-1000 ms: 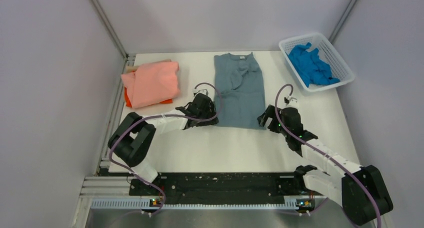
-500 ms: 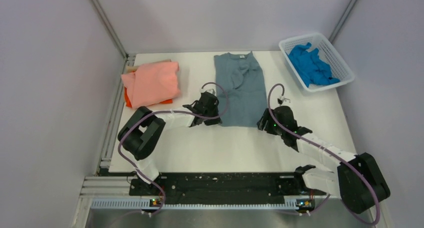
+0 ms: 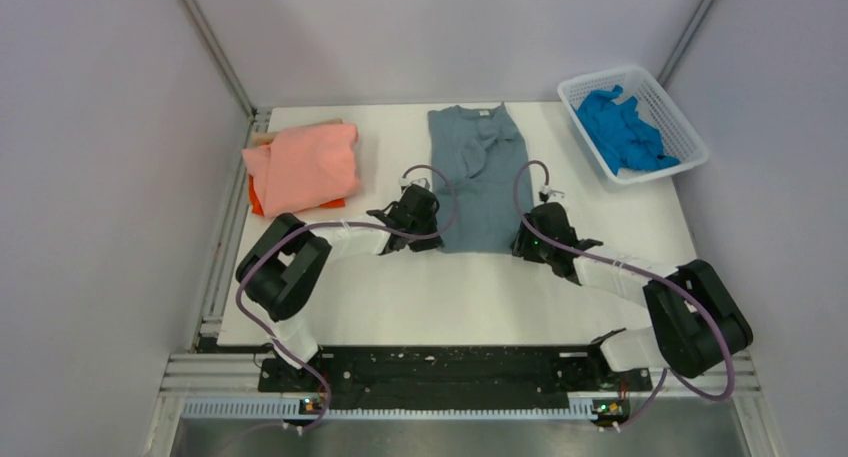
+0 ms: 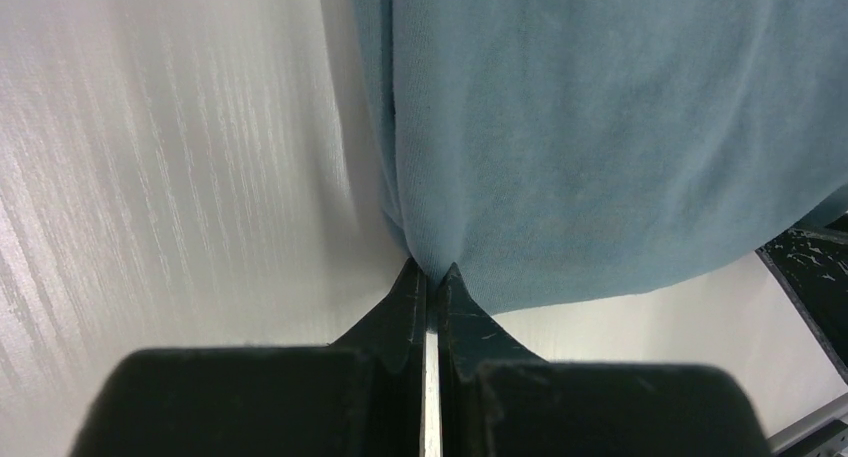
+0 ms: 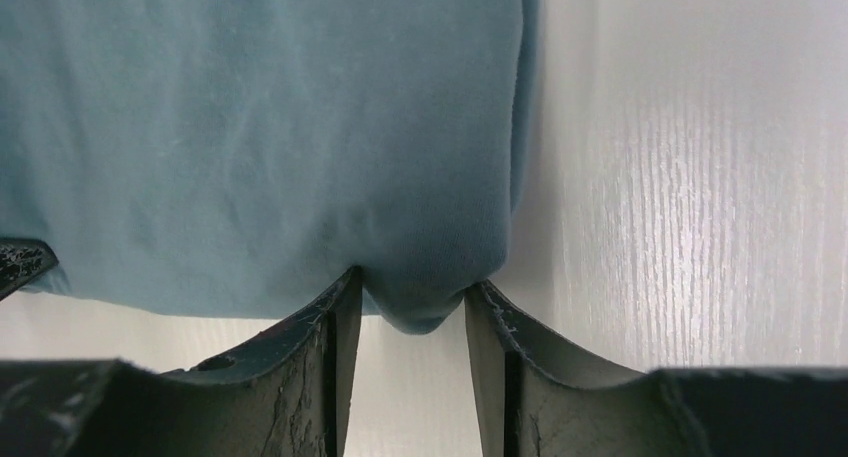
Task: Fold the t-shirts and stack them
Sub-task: Grab one side of the 2/3 rectangular tshirt with both arms, then fold the long partially folded tshirt into a neat square
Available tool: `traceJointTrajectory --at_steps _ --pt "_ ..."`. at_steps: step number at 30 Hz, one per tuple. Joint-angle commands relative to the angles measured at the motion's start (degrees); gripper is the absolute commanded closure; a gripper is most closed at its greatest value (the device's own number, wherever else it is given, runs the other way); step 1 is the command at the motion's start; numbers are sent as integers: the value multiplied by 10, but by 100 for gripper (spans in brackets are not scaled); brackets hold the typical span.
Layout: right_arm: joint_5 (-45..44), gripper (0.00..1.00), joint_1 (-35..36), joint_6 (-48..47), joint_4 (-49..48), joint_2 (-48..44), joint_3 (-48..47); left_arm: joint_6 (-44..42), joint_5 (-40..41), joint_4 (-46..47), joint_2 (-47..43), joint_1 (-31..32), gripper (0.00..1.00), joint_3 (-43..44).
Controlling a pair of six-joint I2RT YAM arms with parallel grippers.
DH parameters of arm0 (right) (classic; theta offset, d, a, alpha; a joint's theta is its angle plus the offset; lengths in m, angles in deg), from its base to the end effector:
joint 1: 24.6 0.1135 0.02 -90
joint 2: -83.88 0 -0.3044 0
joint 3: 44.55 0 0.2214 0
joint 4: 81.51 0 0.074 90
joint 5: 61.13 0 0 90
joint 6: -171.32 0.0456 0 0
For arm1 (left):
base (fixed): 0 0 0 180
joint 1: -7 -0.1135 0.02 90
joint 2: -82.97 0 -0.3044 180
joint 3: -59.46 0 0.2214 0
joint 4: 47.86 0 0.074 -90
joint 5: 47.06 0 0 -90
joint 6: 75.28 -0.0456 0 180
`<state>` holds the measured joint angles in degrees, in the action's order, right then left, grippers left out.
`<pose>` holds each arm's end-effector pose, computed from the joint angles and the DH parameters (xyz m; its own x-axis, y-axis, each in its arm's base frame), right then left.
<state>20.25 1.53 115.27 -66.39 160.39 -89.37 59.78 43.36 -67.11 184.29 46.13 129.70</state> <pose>0.1995 0.0903 0.2064 -0.7347 0.2546 -0.6288 0.0808 0.9531 0.2916 0.2684 -0.2179 0.2056 -0.8659 -0.2080 -0.4549 0.0205 0.8939 -0.4479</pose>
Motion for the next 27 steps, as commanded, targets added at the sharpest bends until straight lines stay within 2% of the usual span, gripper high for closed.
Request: traceJointTrajectory --at_steps 1,5,8,11,15,22,27 --pt "23 60 10 -10 -20 34 -15 -9 11 -49 30 -1 100 -1" --pt "35 63 10 -10 -34 37 -17 -8 3 -41 27 -1 100 -2" --pt "46 69 11 -12 -50 46 -15 -8 -1 -37 27 -1 100 -2" --pt "60 79 11 -17 -65 59 -19 -8 -1 -39 27 -1 100 0" --pt "69 100 13 -21 -67 65 -25 -9 3 -47 21 -1 100 0" --pt "71 100 26 -24 -30 -1 -25 -13 -1 -55 -29 0 100 -18" --pt "78 100 54 4 55 -119 -5 -7 -26 -71 -134 16 100 -68"
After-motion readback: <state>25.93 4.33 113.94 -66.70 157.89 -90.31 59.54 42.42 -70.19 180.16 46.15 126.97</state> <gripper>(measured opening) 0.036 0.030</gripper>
